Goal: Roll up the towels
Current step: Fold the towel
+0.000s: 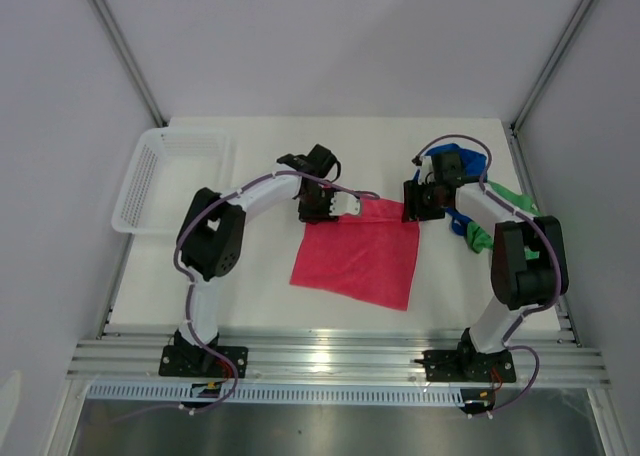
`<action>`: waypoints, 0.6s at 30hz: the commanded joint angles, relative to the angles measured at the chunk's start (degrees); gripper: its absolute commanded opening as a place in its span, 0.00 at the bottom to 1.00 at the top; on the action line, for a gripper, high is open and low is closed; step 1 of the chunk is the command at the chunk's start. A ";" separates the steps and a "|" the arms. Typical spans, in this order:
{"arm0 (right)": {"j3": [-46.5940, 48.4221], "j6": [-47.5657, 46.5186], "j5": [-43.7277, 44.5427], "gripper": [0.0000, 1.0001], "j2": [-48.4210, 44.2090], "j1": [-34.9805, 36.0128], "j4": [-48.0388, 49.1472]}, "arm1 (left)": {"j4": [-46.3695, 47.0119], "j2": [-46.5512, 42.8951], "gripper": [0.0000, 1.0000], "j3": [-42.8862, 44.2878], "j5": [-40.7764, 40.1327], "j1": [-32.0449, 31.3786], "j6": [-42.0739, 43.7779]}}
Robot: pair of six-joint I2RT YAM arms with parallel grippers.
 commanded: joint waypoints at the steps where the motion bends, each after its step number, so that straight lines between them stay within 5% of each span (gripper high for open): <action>1: 1.70 -2.23 -2.99 0.56 2.85 -0.29 1.19 | -3.69 2.17 0.43 4.04 1.13 0.82 3.42; 11: 1.26 -1.62 1.93 0.55 6.72 -0.38 1.89 | -3.52 4.81 0.40 6.07 1.66 0.91 2.63; 18: 1.34 -1.09 1.94 0.50 8.65 0.41 3.91 | -5.10 6.48 0.22 7.73 2.01 0.82 0.43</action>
